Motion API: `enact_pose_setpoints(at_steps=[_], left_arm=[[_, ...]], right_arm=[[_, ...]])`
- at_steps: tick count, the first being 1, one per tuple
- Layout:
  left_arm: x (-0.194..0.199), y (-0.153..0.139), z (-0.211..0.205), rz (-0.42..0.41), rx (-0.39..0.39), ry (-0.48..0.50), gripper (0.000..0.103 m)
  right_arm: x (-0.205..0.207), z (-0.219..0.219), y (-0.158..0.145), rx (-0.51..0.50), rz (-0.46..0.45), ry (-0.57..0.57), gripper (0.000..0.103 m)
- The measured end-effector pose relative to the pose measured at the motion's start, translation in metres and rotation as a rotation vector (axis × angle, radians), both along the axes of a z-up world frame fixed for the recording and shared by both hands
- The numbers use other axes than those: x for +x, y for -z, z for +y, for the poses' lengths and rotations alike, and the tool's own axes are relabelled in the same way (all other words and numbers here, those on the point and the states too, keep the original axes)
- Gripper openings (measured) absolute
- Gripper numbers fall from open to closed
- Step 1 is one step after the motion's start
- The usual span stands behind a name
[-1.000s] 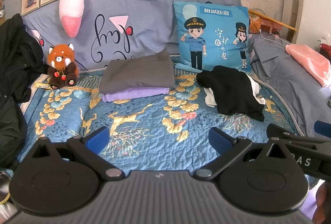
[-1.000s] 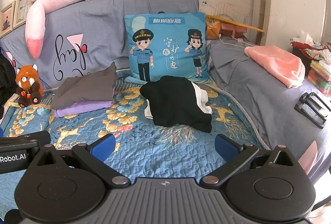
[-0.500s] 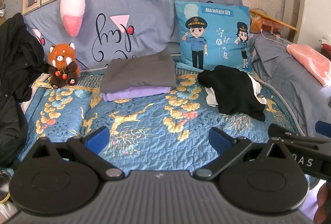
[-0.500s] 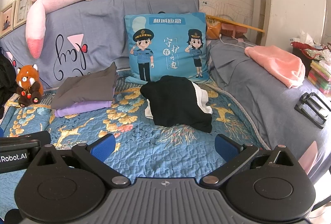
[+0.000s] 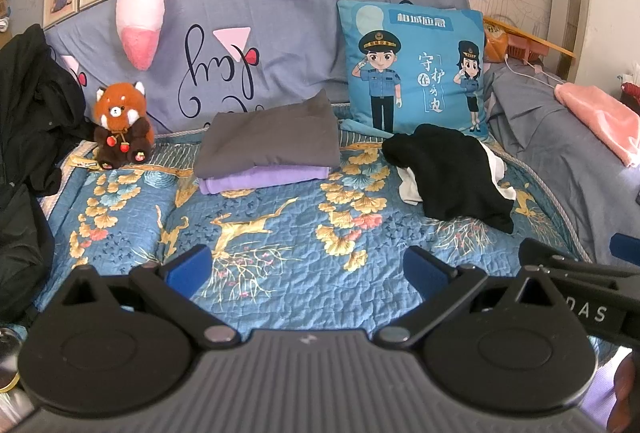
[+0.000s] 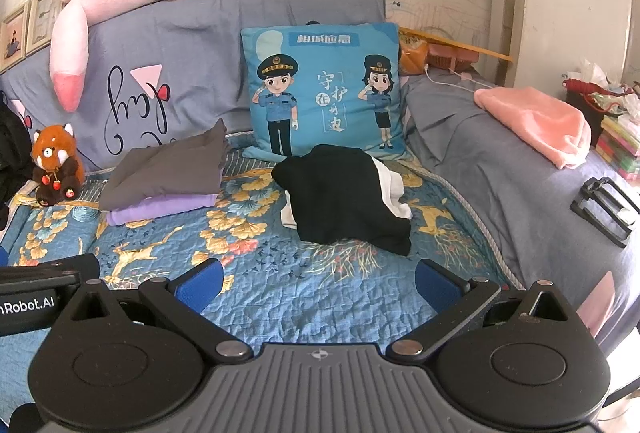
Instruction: Fold clothes
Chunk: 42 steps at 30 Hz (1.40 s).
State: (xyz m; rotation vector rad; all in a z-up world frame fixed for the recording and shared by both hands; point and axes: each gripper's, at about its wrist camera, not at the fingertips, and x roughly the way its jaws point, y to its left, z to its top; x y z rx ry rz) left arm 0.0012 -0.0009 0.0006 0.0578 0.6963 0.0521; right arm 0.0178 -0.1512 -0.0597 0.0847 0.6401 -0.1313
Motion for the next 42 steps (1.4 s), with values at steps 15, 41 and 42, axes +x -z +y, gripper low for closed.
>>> enact_pose_setpoints(at_steps=[15, 41, 42], left_arm=[[0.001, 0.002, 0.0, 0.005, 0.002, 0.003, 0.103], [0.046, 0.041, -0.013, 0.033, -0.024, 0.051, 0.103], [0.051, 0.046, -0.016, 0.034, -0.021, 0.06, 0.103]], right_arm=[[0.001, 0.0, 0.0, -0.003, 0.004, -0.002, 0.103], [0.024, -0.024, 0.031, 0.014, 0.035, 0.03, 0.103], [0.028, -0.028, 0.035, 0.022, 0.044, 0.037, 0.103]])
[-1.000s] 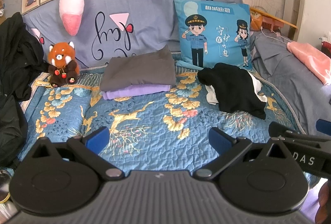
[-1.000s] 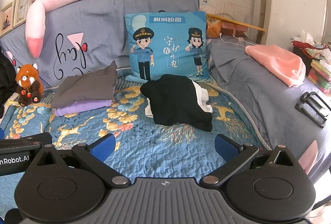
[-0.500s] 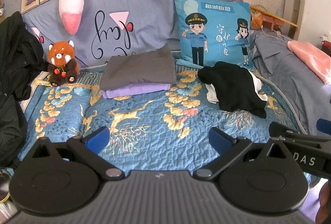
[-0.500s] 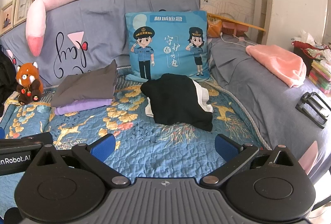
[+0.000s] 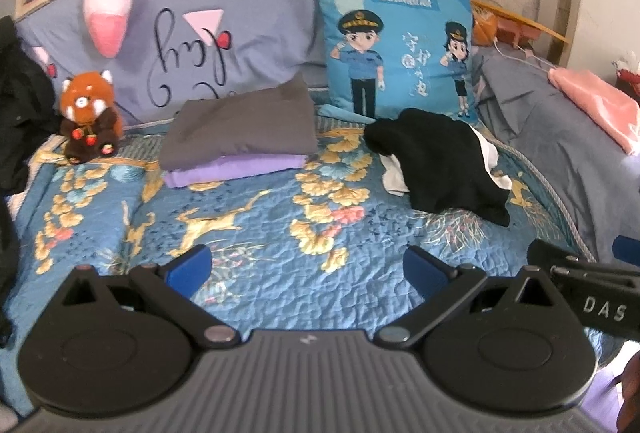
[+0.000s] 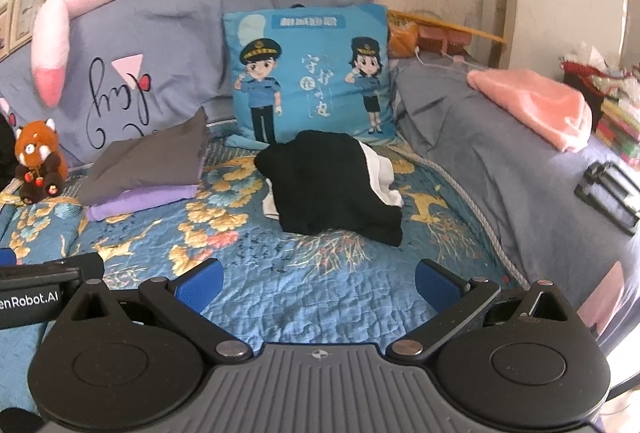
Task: Fold clothes
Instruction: 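Move both tools toward the crumpled black cardigan and close the right gripper on it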
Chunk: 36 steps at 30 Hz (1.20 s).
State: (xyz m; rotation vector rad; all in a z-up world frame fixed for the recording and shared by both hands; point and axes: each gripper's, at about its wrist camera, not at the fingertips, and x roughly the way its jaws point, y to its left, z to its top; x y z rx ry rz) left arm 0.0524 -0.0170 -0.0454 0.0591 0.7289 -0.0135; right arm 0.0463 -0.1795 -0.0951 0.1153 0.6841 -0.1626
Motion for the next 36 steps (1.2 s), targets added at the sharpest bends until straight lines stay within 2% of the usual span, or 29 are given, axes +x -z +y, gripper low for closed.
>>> enact_pose_setpoints(at_steps=[4, 12, 16, 23, 26, 31, 36], left_arm=[[0.025, 0.017, -0.015, 0.009, -0.012, 0.037, 0.103], [0.092, 0.064, -0.056, -0.032, -0.008, 0.14, 0.103], [0.125, 0.088, -0.078, -0.044, -0.028, 0.2, 0.103], [0.178, 0.122, -0.12, -0.02, -0.004, 0.27, 0.103], [0.194, 0.134, -0.135, -0.021, -0.03, 0.305, 0.103], [0.215, 0.158, -0.157, -0.026, -0.008, 0.341, 0.103], [0.221, 0.176, -0.165, -0.065, 0.012, 0.382, 0.103]], right_arm=[[0.02, -0.018, 0.017, 0.021, 0.032, 0.024, 0.103], [0.074, -0.046, 0.049, -0.056, 0.075, 0.026, 0.103], [0.105, -0.068, 0.067, -0.08, 0.142, 0.026, 0.101], [0.145, -0.117, 0.086, 0.002, 0.084, 0.078, 0.101], [0.16, -0.127, 0.097, -0.031, 0.043, 0.056, 0.096], [0.186, -0.137, 0.122, -0.051, 0.052, 0.002, 0.072], [0.199, -0.148, 0.139, -0.018, 0.033, -0.01, 0.068]])
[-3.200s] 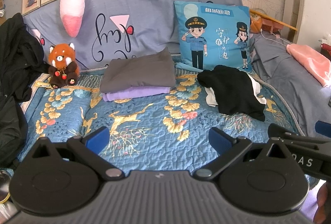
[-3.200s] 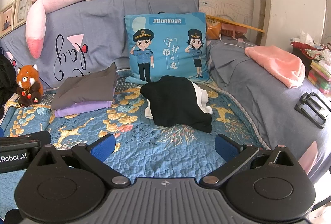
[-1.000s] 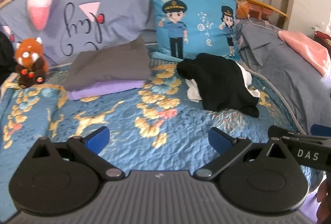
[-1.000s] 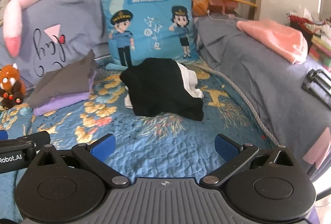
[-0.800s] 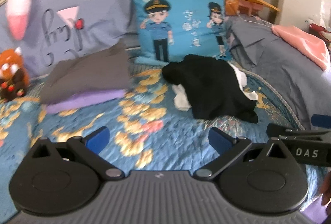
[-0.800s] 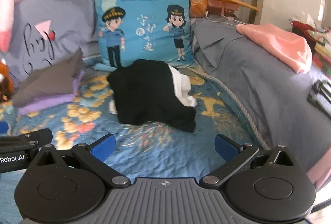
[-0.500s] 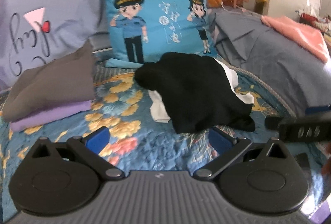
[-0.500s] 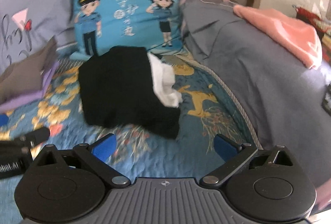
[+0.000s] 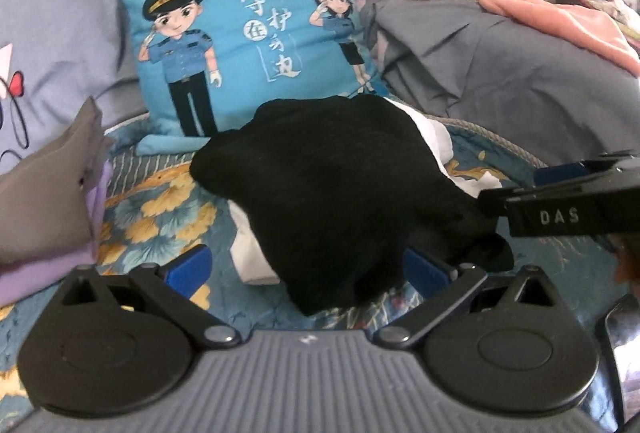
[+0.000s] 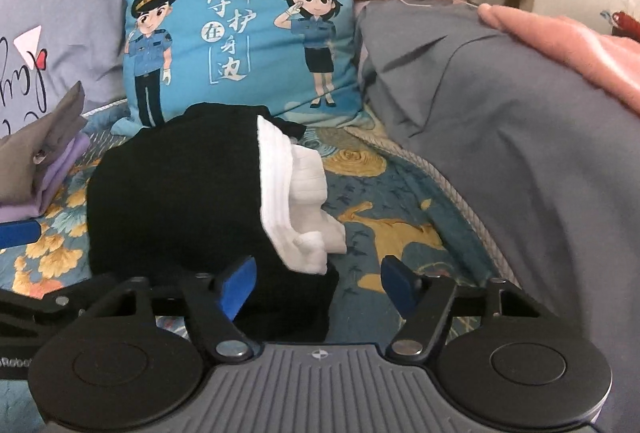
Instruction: Fold clothes
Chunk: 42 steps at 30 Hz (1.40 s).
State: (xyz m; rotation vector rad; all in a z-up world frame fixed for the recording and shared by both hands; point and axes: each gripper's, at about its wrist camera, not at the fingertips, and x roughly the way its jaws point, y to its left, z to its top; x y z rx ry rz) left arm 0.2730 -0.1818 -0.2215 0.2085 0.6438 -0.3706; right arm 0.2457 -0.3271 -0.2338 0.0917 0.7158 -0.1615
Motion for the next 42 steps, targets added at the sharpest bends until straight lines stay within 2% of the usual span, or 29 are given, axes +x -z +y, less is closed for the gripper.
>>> enact_pose_setpoints(at_steps=[3, 5, 7, 8, 10, 12, 14, 25, 34, 42], left_arm=[[0.005, 0.008, -0.001, 0.012, -0.024, 0.015, 0.103], [0.008, 0.01, -0.002, 0.02, -0.046, 0.029, 0.103], [0.008, 0.011, -0.004, 0.014, -0.055, 0.033, 0.103], [0.009, 0.011, -0.005, 0.012, -0.06, 0.035, 0.103], [0.008, 0.011, -0.005, 0.006, -0.068, 0.037, 0.103], [0.008, 0.011, -0.006, 0.007, -0.07, 0.036, 0.103], [0.008, 0.011, -0.005, 0.014, -0.072, 0.032, 0.103], [-0.01, -0.005, -0.008, 0.017, -0.067, 0.053, 0.103], [-0.048, -0.022, -0.039, -0.066, -0.016, 0.229, 0.103], [-0.055, -0.028, -0.051, -0.1, -0.024, 0.153, 0.103]], right_arm=[[0.005, -0.006, 0.006, 0.036, -0.011, -0.012, 0.068], [0.008, -0.01, 0.01, 0.062, -0.017, -0.021, 0.061], [0.011, -0.015, 0.014, 0.088, -0.024, -0.031, 0.045], [0.013, -0.017, 0.016, 0.101, -0.028, -0.035, 0.04], [0.015, -0.019, 0.02, 0.138, -0.029, -0.045, 0.019], [0.016, -0.021, 0.023, 0.178, -0.029, -0.054, 0.012], [0.014, -0.021, 0.023, 0.203, -0.036, -0.062, 0.01], [-0.026, -0.01, -0.026, 0.171, -0.166, -0.089, 0.009], [-0.044, 0.005, -0.072, 0.231, -0.232, -0.158, 0.009], [-0.058, 0.009, -0.098, 0.266, -0.276, -0.183, 0.009]])
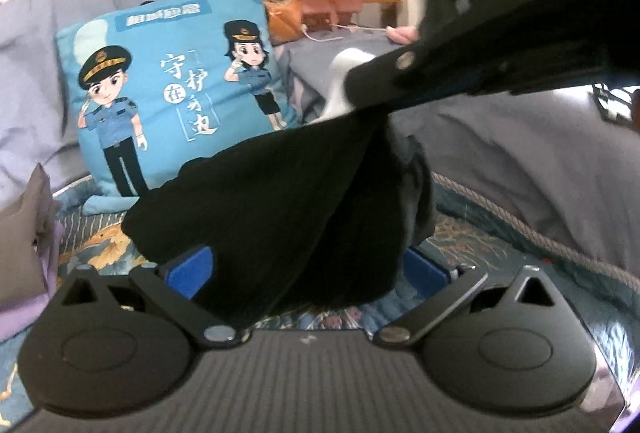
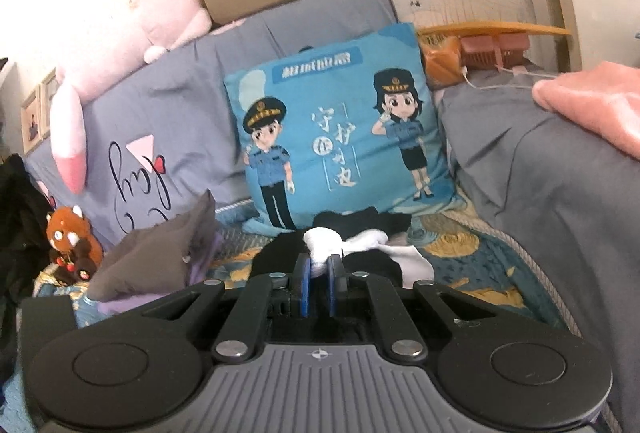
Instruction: Fold clothes
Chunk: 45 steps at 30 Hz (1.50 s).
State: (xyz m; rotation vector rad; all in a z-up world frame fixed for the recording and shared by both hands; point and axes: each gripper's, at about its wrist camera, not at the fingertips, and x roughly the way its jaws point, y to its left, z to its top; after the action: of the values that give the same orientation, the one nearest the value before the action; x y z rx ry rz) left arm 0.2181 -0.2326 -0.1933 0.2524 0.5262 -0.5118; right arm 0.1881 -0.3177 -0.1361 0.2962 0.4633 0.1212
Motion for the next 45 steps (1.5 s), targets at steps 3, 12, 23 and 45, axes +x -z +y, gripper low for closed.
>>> enact_pose_setpoints(at_steps=[3, 12, 23, 45], left_arm=[[0.001, -0.001, 0.006, 0.0, 0.0, -0.03, 0.103], [0.013, 0.003, 0.026, 0.044, -0.022, -0.107, 0.103], [0.003, 0.002, 0.023, 0.023, -0.071, -0.102, 0.097], [0.016, 0.013, 0.039, 0.151, -0.041, -0.173, 0.01]], right_arm=[[-0.005, -0.002, -0.008, 0.018, -0.019, 0.002, 0.009], [-0.011, -0.003, -0.03, 0.012, -0.057, 0.022, 0.009], [-0.026, 0.0, -0.051, 0.027, -0.095, 0.007, 0.009], [-0.03, -0.007, -0.018, -0.05, 0.069, 0.079, 0.012]])
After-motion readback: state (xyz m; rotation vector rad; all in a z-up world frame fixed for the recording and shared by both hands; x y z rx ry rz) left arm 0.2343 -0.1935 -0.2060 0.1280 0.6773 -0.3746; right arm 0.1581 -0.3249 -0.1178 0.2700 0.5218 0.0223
